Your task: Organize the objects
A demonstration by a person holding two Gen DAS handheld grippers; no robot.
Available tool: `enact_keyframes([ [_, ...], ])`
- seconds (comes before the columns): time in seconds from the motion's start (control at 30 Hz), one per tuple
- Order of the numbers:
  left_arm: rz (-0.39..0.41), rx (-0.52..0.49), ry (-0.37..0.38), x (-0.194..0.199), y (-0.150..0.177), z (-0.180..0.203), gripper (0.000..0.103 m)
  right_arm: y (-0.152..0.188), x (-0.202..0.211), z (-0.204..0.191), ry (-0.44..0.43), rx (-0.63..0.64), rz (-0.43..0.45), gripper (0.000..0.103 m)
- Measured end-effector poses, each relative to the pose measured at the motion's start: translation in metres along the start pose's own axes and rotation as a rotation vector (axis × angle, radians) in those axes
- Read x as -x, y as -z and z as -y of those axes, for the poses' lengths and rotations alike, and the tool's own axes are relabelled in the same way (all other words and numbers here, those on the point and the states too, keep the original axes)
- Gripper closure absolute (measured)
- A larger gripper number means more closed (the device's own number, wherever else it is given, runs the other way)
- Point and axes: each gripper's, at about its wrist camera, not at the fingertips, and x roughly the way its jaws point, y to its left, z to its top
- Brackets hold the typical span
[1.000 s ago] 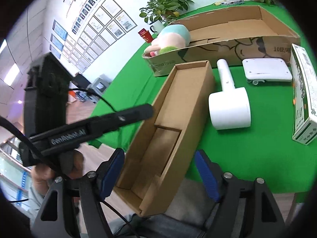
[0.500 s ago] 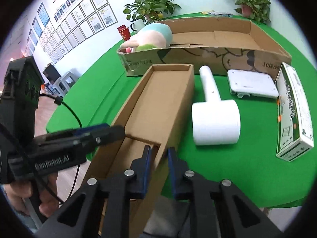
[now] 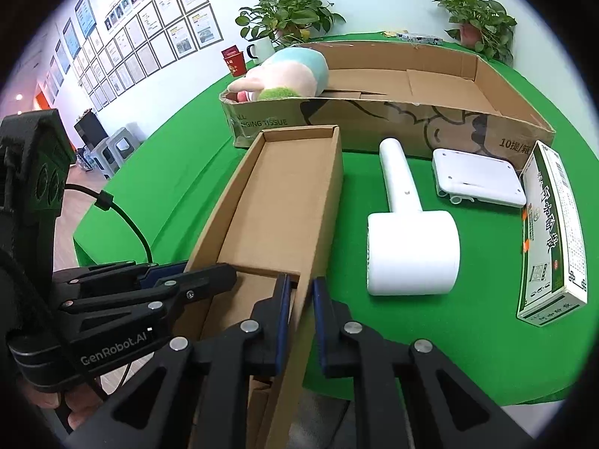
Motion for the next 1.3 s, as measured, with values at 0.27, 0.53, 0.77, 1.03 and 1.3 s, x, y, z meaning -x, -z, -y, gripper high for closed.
enact_keyframes([
  [0.27,0.013,-0.008,-0.05,0.002,-0.001,0.009,0.089,-0.001,0.001,-0.005,0.01,0.024,-0.001,0.091],
  [0.53,0.095,-0.021,-0.088,0.028,-0.015,0.015,0.091,-0.011,0.012,-0.013,-0.001,0.022,0.049,0.091],
  [0.77,0.148,-0.062,-0.078,0.043,-0.043,0.03,0.091,-0.032,0.029,-0.012,0.044,0.03,0.145,0.092],
  [1.03,0.211,-0.106,-0.059,0.051,-0.081,0.055,0.091,-0.057,0.037,0.002,0.08,0.008,0.211,0.093],
  [1.3,0.261,-0.151,-0.033,0.052,-0.134,0.078,0.091,-0.092,0.042,0.019,0.115,-0.005,0.267,0.093],
])
